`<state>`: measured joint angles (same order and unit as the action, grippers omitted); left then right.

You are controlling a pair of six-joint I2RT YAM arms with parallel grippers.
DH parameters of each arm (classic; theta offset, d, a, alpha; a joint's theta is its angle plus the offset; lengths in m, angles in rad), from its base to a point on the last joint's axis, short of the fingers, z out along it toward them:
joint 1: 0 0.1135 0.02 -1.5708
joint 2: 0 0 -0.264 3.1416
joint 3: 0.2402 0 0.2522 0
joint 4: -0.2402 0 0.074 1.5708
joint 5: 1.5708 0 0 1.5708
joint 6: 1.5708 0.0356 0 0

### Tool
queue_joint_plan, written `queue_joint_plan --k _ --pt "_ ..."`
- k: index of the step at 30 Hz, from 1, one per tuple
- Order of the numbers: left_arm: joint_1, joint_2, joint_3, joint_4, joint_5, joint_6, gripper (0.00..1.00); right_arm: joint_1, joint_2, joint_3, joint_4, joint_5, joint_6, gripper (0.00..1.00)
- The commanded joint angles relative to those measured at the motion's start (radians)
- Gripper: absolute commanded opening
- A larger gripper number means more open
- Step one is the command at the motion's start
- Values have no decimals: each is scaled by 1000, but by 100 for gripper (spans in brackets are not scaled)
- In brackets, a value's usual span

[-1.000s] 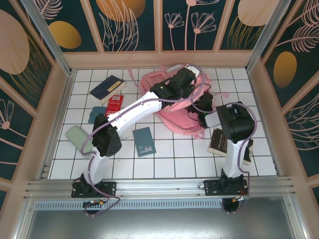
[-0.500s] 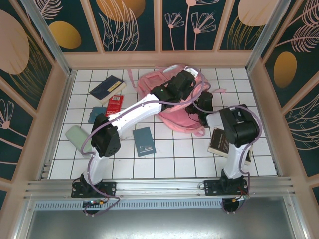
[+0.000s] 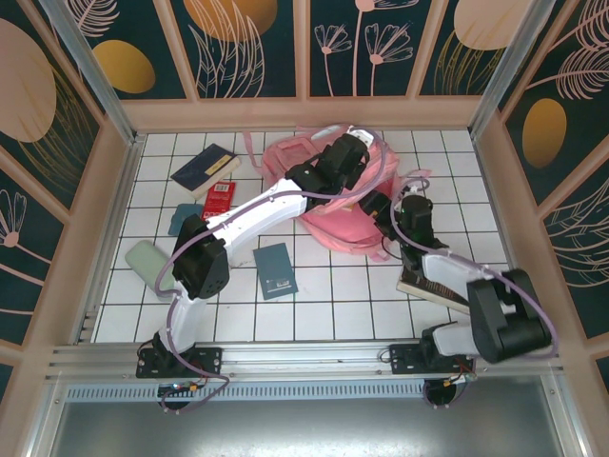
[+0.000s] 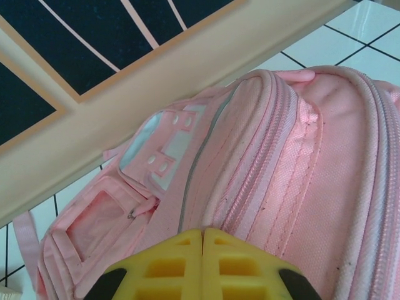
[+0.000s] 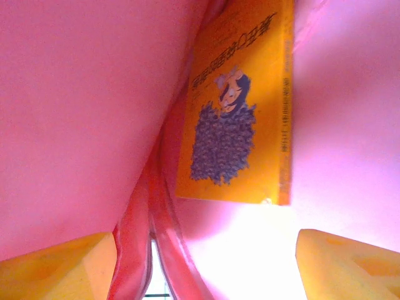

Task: Pack books, pencil case, and school supplies into a backpack

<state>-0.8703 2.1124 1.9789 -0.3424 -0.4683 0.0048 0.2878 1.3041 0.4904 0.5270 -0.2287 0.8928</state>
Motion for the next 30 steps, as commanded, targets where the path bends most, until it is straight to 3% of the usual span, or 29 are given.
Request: queue_joint_plan --k 1,8,9,11,12,14,15,17,22,26,30 --pt "32 -24 -29 43 -21 -42 0 -9 -150 -66 -141 64 -66 75" --pt "36 -52 -109 63 44 -120 0 -39 -430 -111 -413 171 -108 75" --pt "35 -63 -133 77 59 -133 9 -57 -453 -114 -453 178 -101 75" --pt "35 -87 -180 100 100 -161 12 -99 -495 -122 -506 174 -91 75" --pt "35 -98 -202 111 120 -174 17 -122 -514 -126 -534 172 -89 80" --pt "34 -123 -242 129 159 -206 38 -165 -546 -122 -591 178 -105 86" --pt "35 -138 -268 139 185 -225 47 -177 -555 -113 -623 194 -121 98" --pt "36 -170 -319 166 237 -262 65 -198 -559 -92 -688 229 -149 99" --pt "35 -252 -488 302 399 -387 81 -269 -564 -66 -790 297 -175 99" --pt "28 -264 -578 399 530 -508 82 -360 -583 -64 -849 373 -161 99" --pt "2 -239 -623 488 628 -627 77 -530 -574 -78 -899 370 -139 99"
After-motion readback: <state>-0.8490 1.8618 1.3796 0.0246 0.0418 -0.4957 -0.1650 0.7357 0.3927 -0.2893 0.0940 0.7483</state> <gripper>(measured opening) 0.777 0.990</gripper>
